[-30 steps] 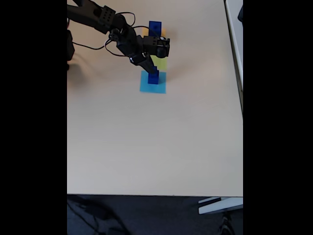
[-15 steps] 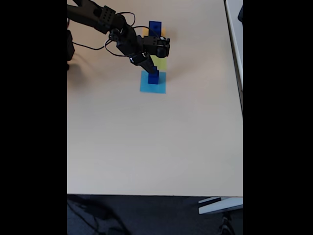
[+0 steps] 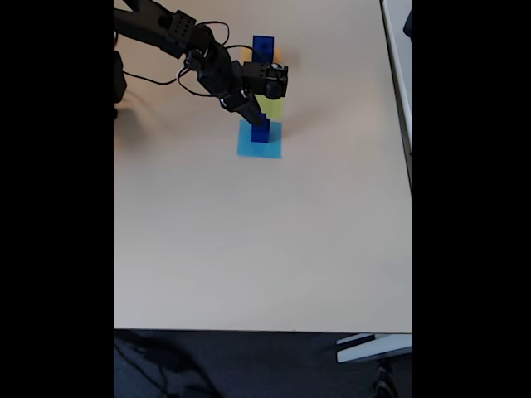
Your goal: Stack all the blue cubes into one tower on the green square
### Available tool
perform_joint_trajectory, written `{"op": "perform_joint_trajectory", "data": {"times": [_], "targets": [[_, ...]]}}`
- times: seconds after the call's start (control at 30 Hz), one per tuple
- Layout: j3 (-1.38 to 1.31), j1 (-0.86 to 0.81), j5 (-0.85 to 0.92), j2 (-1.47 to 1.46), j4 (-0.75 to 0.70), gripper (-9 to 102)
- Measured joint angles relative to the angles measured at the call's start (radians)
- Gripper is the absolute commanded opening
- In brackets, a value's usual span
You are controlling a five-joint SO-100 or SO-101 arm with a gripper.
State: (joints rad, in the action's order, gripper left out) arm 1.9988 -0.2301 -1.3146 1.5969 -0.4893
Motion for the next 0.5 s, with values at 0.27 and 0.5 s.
{"op": "perform_joint_trajectory", "data": {"times": [0.27, 0.5], "targets": [[-0.003, 0.0, -0.009, 0.0, 0.0, 8], [-0.041, 0.002, -0.026, 0.0, 0.0, 8]]}}
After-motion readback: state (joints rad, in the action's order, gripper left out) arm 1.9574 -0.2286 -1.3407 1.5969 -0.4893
